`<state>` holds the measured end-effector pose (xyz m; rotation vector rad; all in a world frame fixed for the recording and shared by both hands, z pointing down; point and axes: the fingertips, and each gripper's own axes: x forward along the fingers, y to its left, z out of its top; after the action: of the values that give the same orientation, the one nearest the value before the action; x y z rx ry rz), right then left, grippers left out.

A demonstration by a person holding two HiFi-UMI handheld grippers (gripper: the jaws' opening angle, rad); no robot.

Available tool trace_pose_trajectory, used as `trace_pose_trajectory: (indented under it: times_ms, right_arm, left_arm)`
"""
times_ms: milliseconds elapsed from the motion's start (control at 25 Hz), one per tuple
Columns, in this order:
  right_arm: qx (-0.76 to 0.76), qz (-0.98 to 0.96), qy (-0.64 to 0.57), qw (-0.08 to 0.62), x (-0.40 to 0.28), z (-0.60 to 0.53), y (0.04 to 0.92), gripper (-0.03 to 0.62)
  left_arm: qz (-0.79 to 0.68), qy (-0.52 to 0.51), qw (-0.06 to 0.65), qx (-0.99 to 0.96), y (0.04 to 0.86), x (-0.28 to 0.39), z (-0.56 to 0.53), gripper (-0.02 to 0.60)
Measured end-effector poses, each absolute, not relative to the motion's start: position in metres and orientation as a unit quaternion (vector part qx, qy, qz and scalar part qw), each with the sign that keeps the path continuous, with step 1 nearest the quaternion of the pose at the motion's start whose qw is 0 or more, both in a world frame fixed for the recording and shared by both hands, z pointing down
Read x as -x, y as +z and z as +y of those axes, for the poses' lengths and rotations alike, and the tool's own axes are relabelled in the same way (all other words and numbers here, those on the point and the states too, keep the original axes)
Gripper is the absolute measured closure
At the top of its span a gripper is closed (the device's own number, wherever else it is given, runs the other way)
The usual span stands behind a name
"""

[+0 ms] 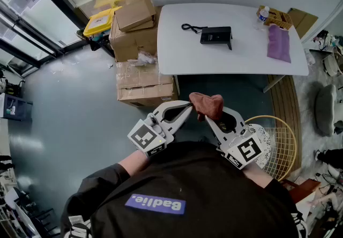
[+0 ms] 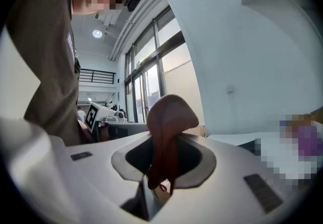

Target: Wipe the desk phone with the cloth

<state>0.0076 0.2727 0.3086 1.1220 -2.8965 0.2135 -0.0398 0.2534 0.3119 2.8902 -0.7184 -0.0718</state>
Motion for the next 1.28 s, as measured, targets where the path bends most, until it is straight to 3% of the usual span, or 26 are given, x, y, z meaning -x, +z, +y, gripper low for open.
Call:
trace_pose_trajectory:
  times_ms: [960, 1280]
  right_arm:
    - [-0.344, -0.933, 0.109, 0.0, -0.051, 0.26, 0.331, 0.505]
    - [-0.352, -0.929, 0.11, 0.019, -0.056, 0.217, 0.344, 0.505]
  left_arm:
    - [-0.274, -0.004, 0.086, -0.958, 0.323, 0.005, 0.248, 0.572]
    - [-0.268, -0.014, 0.087, -0.959, 0.334, 0.003, 0.202, 0.572]
